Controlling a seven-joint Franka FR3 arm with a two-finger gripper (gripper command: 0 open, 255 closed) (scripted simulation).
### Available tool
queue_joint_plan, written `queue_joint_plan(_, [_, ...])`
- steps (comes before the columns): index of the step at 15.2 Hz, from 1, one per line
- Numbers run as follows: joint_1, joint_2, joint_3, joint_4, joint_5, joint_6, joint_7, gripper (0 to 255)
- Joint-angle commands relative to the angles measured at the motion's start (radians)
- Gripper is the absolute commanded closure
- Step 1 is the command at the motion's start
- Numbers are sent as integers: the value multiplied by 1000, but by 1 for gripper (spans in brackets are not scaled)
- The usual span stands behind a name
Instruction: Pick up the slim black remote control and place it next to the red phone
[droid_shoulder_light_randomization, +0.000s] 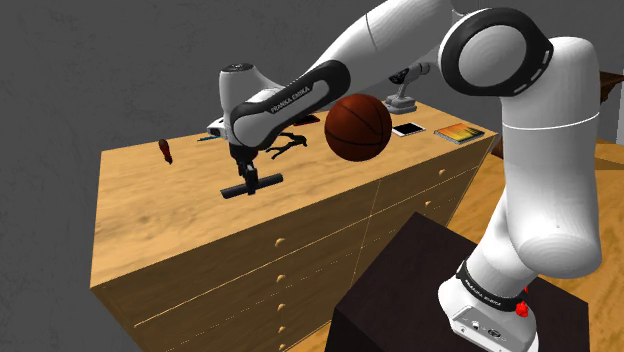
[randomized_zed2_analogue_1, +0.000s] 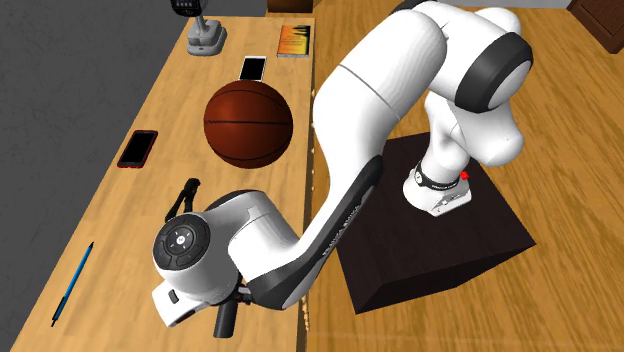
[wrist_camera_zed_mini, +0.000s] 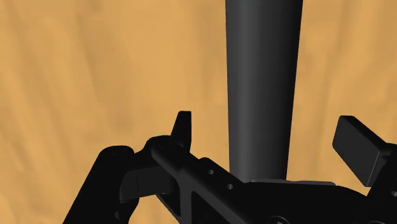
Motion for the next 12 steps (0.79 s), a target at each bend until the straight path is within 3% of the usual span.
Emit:
queue_joint_plan(1, [1, 7, -1, -6, -2, 12, 2, 0])
queue_joint_plan(8, [1, 7, -1, -5, -2, 12, 2, 0])
queue_joint_plan(9, [1, 7, -1, -5, -2, 12, 2, 255])
queue_joint_plan(12, [1, 5, -1, -8, -2, 13, 2, 255])
